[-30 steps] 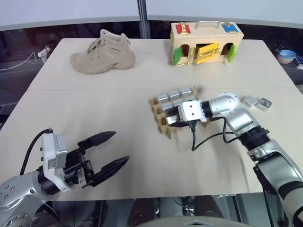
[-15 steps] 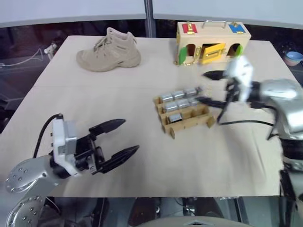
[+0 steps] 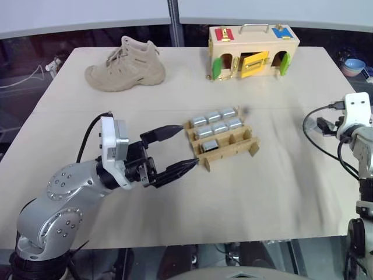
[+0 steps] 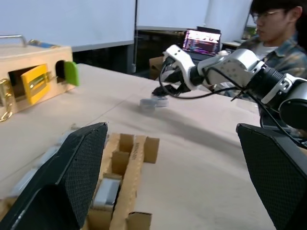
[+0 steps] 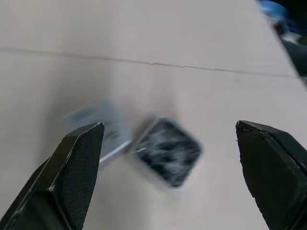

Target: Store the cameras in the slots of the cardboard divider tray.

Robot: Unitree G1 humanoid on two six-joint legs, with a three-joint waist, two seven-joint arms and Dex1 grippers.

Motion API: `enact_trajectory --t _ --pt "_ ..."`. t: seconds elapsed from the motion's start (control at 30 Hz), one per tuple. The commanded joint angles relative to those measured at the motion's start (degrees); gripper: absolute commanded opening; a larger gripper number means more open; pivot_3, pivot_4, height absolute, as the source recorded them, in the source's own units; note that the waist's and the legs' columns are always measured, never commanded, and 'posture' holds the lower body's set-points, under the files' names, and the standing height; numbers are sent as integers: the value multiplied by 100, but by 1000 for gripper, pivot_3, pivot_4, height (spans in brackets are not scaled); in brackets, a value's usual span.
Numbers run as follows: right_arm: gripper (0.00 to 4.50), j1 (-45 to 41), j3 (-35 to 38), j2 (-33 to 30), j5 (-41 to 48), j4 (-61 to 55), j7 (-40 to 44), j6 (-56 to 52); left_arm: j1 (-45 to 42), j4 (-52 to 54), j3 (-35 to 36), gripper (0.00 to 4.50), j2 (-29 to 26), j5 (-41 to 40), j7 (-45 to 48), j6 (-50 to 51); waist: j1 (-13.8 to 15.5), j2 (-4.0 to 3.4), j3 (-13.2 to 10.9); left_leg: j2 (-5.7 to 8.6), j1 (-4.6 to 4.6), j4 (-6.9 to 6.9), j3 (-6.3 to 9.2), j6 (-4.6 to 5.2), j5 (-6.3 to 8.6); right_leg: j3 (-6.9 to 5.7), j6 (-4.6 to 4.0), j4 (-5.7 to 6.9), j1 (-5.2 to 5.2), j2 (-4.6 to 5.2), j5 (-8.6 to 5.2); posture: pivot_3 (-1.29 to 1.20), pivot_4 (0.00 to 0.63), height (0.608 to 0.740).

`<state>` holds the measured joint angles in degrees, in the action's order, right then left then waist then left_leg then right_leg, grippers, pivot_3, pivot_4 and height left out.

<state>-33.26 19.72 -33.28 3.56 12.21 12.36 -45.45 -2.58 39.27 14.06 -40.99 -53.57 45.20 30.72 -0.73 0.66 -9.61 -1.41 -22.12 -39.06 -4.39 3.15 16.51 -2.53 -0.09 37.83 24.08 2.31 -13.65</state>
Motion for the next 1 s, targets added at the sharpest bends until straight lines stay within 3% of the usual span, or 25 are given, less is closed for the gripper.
enact_trajectory --t 0.03,0.5,1.0 --pt "4359 -100 269 104 72 311 -373 245 29 148 -2 4500 29 -35 -46 -62 17 1 0 0 -1 0 1 0 0 1 1 0 0 -1 -1 0 150 740" --pt "4359 -215 92 153 141 949 -661 442 218 248 126 4500 -28 -66 -121 -83 12 0 0 -1 3 0 -2 0 0 7 3 1 -1 -3 -1 0 150 740" --pt "4359 -96 160 188 243 441 -850 -122 301 222 141 4500 -56 -91 -88 -82 30 1 1 0 3 0 0 0 0 6 3 1 -3 -2 -2 0 150 740"
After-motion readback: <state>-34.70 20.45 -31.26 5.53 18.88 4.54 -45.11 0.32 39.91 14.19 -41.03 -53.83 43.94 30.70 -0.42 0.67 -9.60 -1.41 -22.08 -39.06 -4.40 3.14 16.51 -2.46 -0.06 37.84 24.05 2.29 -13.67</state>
